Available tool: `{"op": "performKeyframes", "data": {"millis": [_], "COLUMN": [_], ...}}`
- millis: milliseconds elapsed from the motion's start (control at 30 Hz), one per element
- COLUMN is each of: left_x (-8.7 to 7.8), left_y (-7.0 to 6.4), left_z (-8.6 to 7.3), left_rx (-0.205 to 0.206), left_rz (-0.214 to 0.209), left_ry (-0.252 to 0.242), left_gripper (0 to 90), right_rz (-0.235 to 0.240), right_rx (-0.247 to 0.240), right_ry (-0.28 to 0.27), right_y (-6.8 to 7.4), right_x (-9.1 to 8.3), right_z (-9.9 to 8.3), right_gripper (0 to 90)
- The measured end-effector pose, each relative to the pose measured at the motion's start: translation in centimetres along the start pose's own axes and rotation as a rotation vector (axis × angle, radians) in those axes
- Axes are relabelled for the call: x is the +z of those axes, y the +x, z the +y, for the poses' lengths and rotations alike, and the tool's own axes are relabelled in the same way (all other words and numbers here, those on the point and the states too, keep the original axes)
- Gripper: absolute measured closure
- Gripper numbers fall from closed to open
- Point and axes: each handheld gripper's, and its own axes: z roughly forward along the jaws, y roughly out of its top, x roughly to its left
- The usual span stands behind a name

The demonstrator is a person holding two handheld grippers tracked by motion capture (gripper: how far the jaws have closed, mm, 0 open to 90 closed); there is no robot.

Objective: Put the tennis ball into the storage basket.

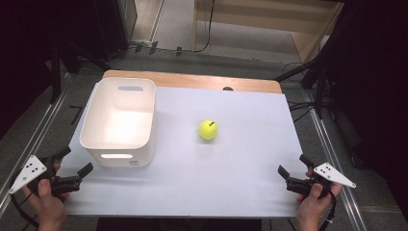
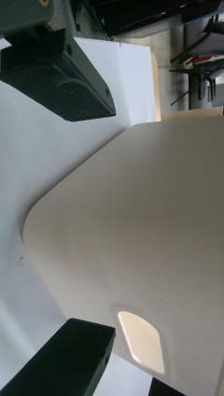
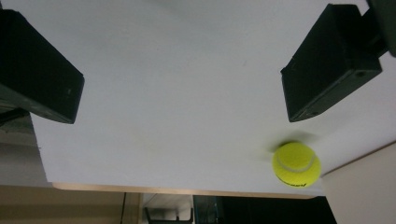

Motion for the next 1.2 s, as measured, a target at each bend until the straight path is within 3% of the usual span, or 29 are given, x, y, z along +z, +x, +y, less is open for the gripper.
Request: {"op": "performKeyframes", "data": {"millis": [400, 1200], "left_x": [0.0, 0.0], "left_y": [0.1, 0.0], "left_z": [0.0, 0.0], "left_rx": [0.001, -0.006], "left_rz": [-0.005, -0.017], "left_ry": [-0.002, -0.002], "left_gripper": [0.0, 0.0], "right_rz": [0.040, 0.110], "right_rx": [-0.022, -0.124], "right_ry": [0.077, 0.185], "right_y": [0.7, 2.5], "right_x": [1.2, 5.1], "right_z": [1.9, 6.2], "right_gripper": [0.0, 0.0]}}
